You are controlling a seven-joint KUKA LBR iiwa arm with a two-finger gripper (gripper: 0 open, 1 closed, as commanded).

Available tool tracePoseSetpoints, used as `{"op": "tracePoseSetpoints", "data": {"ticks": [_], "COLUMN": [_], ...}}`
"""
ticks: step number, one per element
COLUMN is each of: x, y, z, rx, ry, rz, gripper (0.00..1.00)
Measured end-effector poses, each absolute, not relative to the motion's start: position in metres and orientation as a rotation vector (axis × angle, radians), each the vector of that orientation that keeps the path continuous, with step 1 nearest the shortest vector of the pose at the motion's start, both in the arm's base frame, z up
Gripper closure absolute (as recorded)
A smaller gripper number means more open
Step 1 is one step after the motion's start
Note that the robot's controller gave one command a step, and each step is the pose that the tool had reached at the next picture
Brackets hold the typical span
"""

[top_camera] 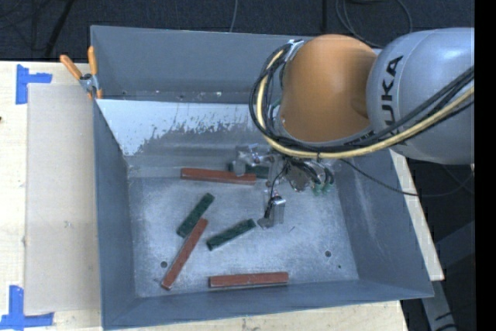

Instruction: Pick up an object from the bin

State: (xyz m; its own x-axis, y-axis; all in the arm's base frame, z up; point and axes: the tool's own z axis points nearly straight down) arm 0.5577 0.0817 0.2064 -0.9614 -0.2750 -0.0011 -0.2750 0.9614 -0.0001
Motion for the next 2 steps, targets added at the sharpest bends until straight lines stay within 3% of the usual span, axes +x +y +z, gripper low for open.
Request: {"op": "tracePoseSetpoints", "data": {"ticks": [1,2], "x": [0.5468,0.5488], "y": [0.0758,0.0761], "z": [0.0678,0.0714], "rx": [-0.885,-0.882], "ry": [3.021,3.015], "rz": [0.002,0.001], "gripper": [0.0,1.0]}}
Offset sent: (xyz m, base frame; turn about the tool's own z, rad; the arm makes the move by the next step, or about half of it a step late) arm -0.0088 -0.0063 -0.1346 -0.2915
